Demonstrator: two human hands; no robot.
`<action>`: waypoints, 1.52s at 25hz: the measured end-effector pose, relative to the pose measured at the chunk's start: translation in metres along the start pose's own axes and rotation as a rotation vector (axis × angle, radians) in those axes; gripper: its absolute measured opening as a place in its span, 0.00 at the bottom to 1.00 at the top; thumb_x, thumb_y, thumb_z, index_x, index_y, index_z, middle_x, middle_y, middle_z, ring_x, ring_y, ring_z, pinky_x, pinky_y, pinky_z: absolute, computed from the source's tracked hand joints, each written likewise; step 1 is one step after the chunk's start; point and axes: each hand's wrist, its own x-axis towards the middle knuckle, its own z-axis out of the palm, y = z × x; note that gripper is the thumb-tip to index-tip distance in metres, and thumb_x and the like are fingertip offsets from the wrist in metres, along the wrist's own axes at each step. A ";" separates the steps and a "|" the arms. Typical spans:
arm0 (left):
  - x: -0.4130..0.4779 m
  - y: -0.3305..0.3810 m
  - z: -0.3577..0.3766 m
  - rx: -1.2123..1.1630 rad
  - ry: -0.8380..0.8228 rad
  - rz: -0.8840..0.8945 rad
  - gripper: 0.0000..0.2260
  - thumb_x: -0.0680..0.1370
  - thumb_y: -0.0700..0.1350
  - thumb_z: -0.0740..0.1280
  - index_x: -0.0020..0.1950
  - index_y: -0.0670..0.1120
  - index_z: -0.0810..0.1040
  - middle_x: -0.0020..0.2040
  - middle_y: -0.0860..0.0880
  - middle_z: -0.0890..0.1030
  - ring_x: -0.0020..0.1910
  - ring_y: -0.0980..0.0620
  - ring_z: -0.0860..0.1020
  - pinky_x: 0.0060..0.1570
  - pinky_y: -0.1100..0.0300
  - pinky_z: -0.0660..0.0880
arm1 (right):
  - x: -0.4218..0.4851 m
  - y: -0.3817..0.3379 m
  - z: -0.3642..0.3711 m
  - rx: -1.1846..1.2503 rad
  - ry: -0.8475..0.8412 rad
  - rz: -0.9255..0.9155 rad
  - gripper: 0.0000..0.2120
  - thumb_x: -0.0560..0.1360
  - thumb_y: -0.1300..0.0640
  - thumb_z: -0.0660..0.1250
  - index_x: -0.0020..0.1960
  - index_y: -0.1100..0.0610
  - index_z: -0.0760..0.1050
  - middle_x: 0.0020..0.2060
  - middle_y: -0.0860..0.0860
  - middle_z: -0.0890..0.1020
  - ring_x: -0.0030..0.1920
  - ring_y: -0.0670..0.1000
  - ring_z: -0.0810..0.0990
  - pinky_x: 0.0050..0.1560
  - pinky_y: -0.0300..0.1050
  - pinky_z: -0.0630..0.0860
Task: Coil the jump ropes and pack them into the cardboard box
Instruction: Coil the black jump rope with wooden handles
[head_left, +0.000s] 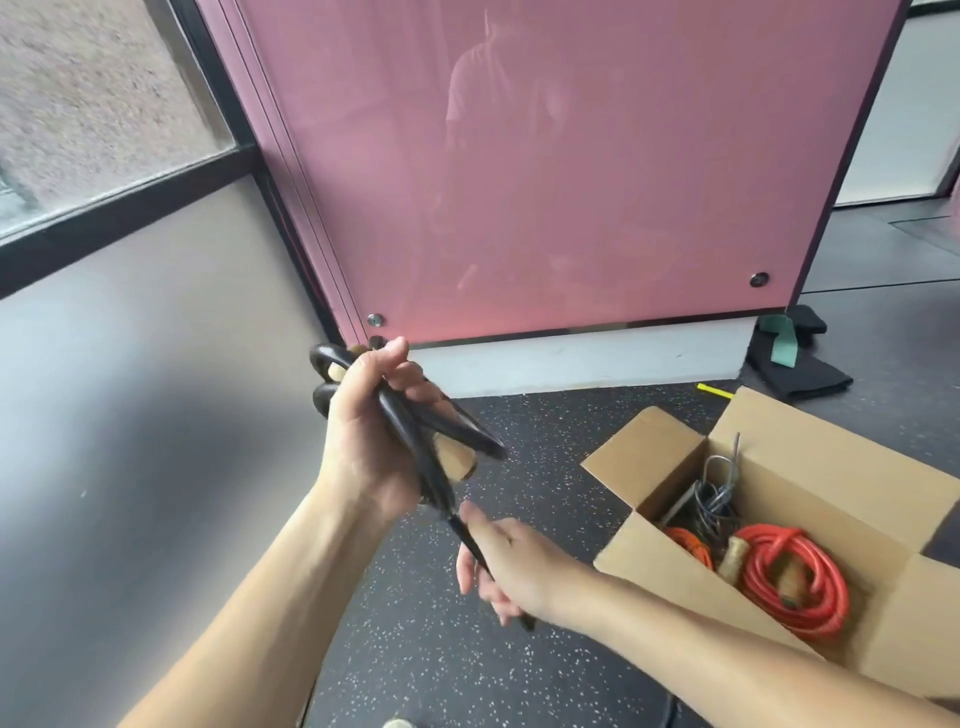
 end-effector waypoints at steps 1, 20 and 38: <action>0.006 0.004 -0.007 0.121 0.141 0.062 0.12 0.68 0.47 0.75 0.37 0.50 0.72 0.29 0.56 0.72 0.28 0.58 0.71 0.31 0.63 0.71 | -0.005 -0.003 0.008 -0.086 0.016 -0.020 0.31 0.84 0.37 0.48 0.36 0.56 0.74 0.22 0.46 0.68 0.22 0.47 0.66 0.33 0.44 0.67; -0.033 -0.048 0.002 1.226 -0.563 -0.627 0.18 0.59 0.52 0.77 0.34 0.47 0.69 0.35 0.46 0.71 0.35 0.48 0.68 0.35 0.59 0.67 | -0.038 -0.061 -0.096 -0.747 0.665 -0.849 0.07 0.62 0.64 0.73 0.34 0.53 0.78 0.26 0.43 0.74 0.27 0.47 0.72 0.28 0.42 0.70; 0.018 0.003 -0.022 1.080 0.345 0.298 0.12 0.66 0.47 0.80 0.36 0.46 0.78 0.28 0.53 0.78 0.30 0.53 0.77 0.38 0.54 0.77 | -0.025 -0.042 -0.025 -0.628 0.205 -0.149 0.07 0.71 0.59 0.67 0.45 0.48 0.78 0.28 0.46 0.77 0.27 0.44 0.71 0.26 0.35 0.66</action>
